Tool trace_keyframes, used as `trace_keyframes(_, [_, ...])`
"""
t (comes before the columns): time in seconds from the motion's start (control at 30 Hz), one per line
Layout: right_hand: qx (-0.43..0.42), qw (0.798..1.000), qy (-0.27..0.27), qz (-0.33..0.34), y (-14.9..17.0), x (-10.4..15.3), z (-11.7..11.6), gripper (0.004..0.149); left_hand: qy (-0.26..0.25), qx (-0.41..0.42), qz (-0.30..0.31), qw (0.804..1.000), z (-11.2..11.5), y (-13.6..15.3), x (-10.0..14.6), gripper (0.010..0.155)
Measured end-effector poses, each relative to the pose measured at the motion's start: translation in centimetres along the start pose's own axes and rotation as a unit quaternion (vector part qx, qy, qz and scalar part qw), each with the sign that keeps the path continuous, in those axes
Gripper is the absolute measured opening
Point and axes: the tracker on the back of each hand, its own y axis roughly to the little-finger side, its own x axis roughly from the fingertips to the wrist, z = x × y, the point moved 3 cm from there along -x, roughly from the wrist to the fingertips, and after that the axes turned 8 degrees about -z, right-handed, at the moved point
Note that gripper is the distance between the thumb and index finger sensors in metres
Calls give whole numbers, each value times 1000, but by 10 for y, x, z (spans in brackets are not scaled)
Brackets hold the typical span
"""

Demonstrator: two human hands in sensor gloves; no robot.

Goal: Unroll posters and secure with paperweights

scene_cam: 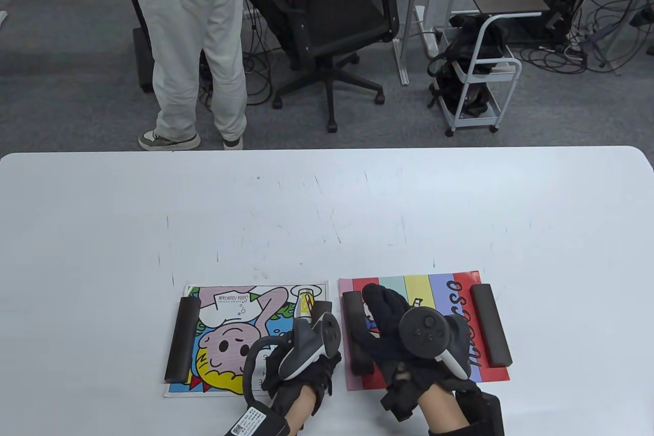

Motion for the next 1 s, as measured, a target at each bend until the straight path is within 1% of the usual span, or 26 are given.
trace_keyframes(0.1, [-1, 1000, 0, -1, 0, 0, 0, 77, -9, 21, 16, 1000, -9, 8, 4, 76])
trace_keyframes(0.17, [-2, 1000, 0, -1, 0, 0, 0, 77, -26, 52, 37, 998, -20, 16, 8, 77])
trace_keyframes(0.27, [-3, 1000, 1, -1, 0, -1, 0, 77, -73, 119, 75, 987, -43, 32, 14, 78])
trace_keyframes(0.3, [-3, 1000, 1, 0, 0, -1, 0, 77, -81, 134, 88, 984, -47, 36, 15, 78])
trace_keyframes(0.33, [-4, 1000, 1, 0, 0, -1, 0, 77, -93, 156, 115, 977, -53, 41, 16, 78])
trace_keyframes(0.4, [-3, 1000, 1, -1, 0, -1, 0, 77, -119, 196, 130, 965, -61, 53, 18, 79])
trace_keyframes(0.43, [-2, 1000, 1, -1, 1, -1, 0, 77, -129, 224, 159, 953, -64, 58, 18, 80])
trace_keyframes(0.47, [-1, 1000, 1, -2, 1, -1, 0, 78, -140, 247, 174, 943, -66, 63, 17, 80])
trace_keyframes(0.57, [1, 1000, 0, -3, 1, -1, -1, 78, -157, 302, 198, 919, -66, 75, 16, 81])
trace_keyframes(0.67, [2, 1000, -2, -5, 2, -2, -1, 78, -170, 330, 217, 903, -62, 83, 13, 83])
trace_keyframes(0.87, [1, 1000, -8, -11, 3, -2, -3, 78, -152, 345, 241, 894, -48, 85, 8, 85])
trace_keyframes(1.0, [4, 1000, -11, -12, 3, -2, -4, 78, -140, 344, 239, 897, -41, 87, 5, 85])
